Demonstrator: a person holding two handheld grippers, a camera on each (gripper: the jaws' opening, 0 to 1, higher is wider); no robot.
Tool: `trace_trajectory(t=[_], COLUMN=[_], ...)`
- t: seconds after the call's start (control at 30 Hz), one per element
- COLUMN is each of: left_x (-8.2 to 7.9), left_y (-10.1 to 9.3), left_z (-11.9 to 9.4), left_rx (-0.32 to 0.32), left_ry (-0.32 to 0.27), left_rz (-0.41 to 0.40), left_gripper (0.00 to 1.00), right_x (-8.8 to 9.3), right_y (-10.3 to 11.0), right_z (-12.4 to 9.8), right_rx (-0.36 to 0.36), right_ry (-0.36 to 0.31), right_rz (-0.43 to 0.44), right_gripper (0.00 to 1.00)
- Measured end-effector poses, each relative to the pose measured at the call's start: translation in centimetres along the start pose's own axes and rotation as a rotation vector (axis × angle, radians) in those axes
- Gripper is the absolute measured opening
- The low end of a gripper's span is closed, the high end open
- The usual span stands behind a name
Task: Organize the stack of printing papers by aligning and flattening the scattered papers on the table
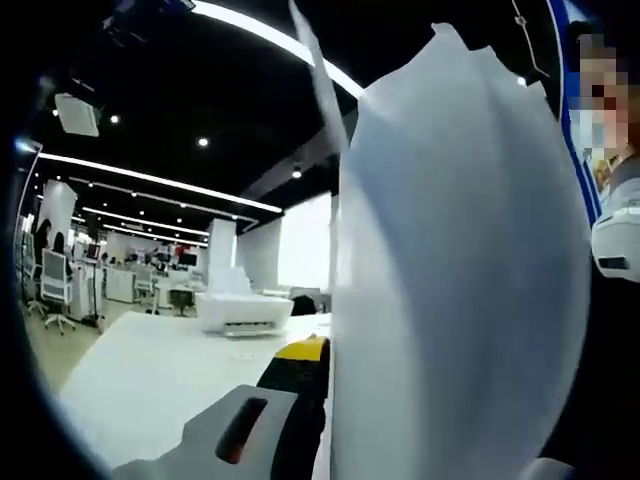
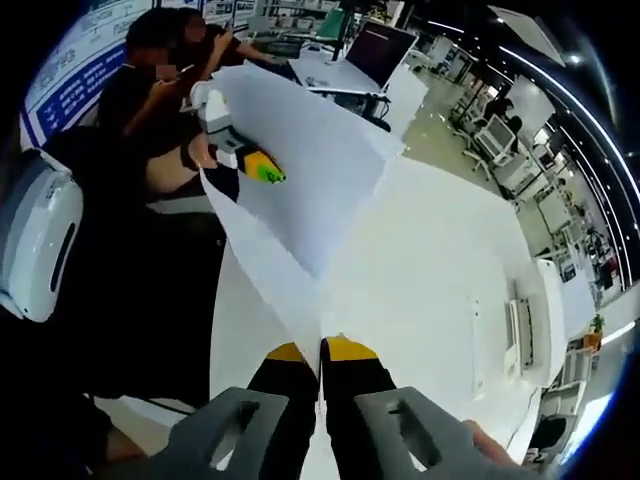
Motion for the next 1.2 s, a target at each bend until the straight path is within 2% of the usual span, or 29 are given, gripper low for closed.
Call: trace_trajectory(t=[0.3,0.63,1.0,1.2], left_x=[0.1,0.2,0.0,0.0], left_y=[0.2,0.1,0.1,0.2], left_z=[-0.1,-0.2,-0.1,0.0], left_rx=[-0.003,0.005,0.008,0.006], left_ry=[0.014,0.02,0.02,0.014], left_rz=[0.018,0.02,0.015,-0.001], left_gripper=[0.22,0.28,0.3,0.3], right_x=[0.2,-0.2,-1.2,-2.5], right_y=[-0.1,-1.4,-2.0,-2.2], right_z=[0.5,0.6,0.9,1.1], right_rx=[-0.002,-0.003,-0.008,-0.013], right_ry=[0.008,0.017,0.025,0.022], right_rz=[0.014,0.042,0.043,0.031], right_gripper=[0.0,0.0,0.0,0.0])
Point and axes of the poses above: the point that each gripper's makers call its tool centre point, and the gripper's own axes: z roughly forward along the fingers, y roughly to its left, x roughly out of its underside, the point moved 2 cm from there along -z, roughly backward along the fingers, and after that the axes turned 6 degrees about -z, right-handed, at the moved point
